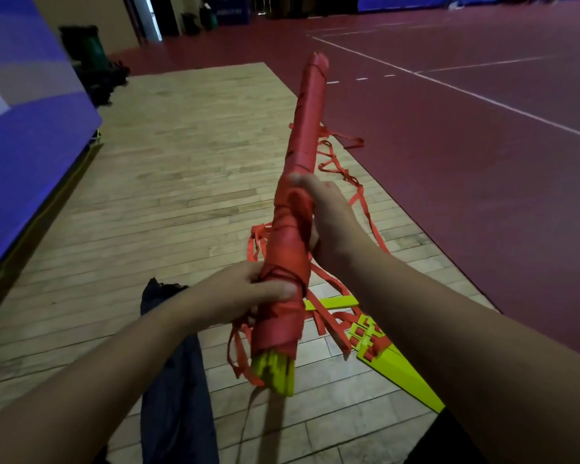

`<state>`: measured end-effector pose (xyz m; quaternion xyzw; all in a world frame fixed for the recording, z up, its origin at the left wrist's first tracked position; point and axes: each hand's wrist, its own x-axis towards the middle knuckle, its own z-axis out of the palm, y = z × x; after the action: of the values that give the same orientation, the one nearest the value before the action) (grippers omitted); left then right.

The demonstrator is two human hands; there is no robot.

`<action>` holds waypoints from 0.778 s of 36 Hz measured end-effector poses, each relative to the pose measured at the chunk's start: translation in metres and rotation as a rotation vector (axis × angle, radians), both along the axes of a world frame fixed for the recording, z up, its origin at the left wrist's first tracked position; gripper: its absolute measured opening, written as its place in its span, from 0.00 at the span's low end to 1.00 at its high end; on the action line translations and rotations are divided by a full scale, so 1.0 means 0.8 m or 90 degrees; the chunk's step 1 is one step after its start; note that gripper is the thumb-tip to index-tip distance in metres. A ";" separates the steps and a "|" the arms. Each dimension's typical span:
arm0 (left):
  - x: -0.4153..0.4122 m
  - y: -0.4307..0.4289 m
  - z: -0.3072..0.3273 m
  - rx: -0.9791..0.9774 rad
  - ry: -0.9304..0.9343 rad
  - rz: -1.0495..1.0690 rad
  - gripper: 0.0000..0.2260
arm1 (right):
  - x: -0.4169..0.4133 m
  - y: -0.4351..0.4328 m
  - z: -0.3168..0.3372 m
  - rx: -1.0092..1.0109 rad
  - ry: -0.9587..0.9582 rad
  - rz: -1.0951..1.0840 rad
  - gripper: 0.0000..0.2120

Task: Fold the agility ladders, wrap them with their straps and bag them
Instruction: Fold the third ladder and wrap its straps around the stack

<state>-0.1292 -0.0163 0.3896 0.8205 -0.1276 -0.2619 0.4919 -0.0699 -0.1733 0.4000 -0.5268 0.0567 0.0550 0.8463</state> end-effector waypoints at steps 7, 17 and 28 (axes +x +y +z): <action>-0.008 0.011 0.004 -0.220 0.170 -0.128 0.37 | -0.012 0.005 0.009 0.250 0.111 0.211 0.24; -0.013 0.013 0.019 0.057 0.177 -0.146 0.23 | -0.009 0.000 0.001 -0.033 0.044 0.192 0.19; -0.011 -0.016 -0.021 0.225 -0.095 -0.074 0.20 | -0.004 0.001 -0.013 -0.227 -0.056 -0.046 0.28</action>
<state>-0.1383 -0.0293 0.3725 0.9025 -0.1627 -0.2469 0.3133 -0.0734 -0.1725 0.3898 -0.6680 0.0474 -0.0095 0.7426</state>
